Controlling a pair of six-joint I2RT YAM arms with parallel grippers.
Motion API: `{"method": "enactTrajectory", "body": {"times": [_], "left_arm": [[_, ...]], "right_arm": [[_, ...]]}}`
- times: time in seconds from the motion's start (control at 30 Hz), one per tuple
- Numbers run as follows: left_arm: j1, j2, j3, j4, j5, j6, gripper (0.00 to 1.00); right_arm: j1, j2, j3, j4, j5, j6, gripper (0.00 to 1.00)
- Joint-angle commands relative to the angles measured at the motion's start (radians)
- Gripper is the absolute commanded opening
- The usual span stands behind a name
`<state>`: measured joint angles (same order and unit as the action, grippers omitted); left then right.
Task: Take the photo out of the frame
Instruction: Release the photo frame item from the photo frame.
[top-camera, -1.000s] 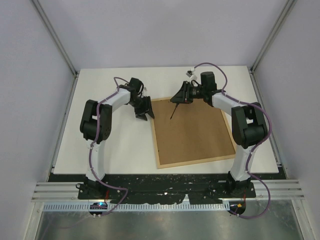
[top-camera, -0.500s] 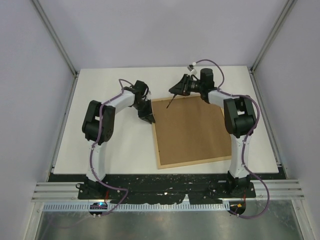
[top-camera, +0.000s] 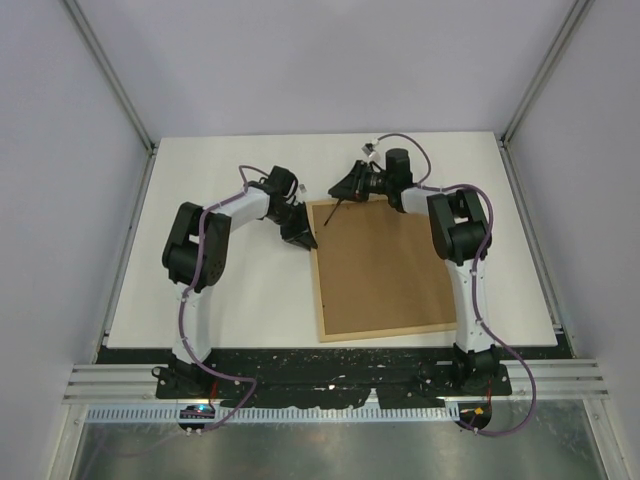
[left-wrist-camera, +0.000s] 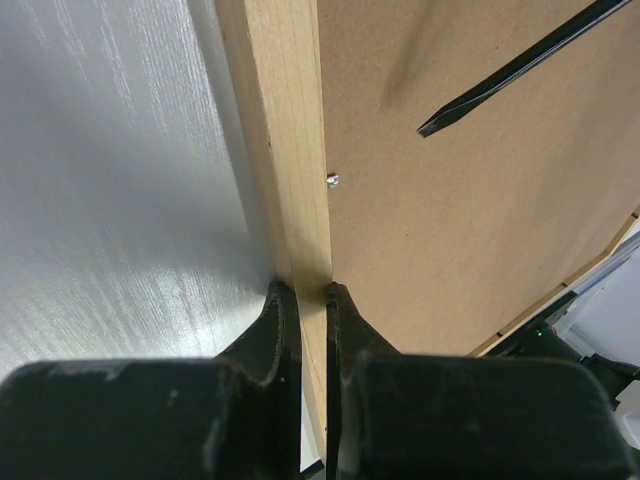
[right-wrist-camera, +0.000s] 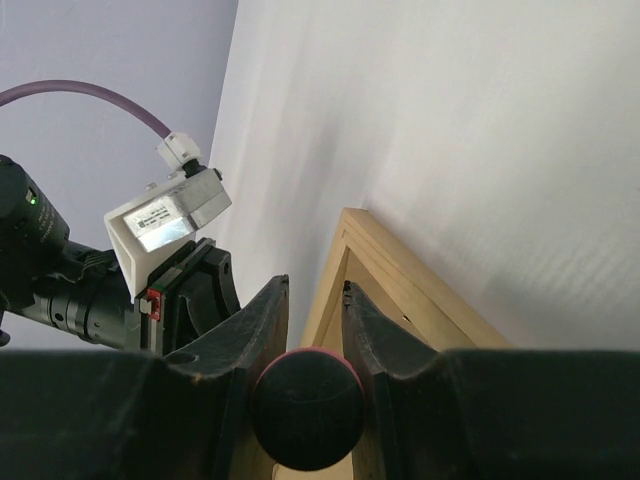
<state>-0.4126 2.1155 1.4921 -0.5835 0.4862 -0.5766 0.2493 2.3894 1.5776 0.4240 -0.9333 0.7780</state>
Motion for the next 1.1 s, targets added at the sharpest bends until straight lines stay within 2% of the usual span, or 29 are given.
{"method": "enactTrajectory", "body": {"times": [0.0,0.37,0.8,1.07], "left_arm": [[-0.022,0.008,-0.036,0.028,0.028,0.001,0.0],[-0.02,0.0,-0.046,0.027,0.018,-0.008,0.0],[-0.02,0.001,-0.038,0.013,0.014,-0.009,0.0],[-0.02,0.001,-0.036,0.004,0.003,-0.009,0.0]], "right_arm": [[0.033,-0.004,0.062,0.021,0.008,0.004,0.08],[0.05,0.031,0.101,-0.106,0.037,-0.088,0.08],[0.028,0.005,0.082,-0.134,0.028,-0.102,0.08],[0.012,-0.009,0.039,-0.073,0.008,0.021,0.08]]}}
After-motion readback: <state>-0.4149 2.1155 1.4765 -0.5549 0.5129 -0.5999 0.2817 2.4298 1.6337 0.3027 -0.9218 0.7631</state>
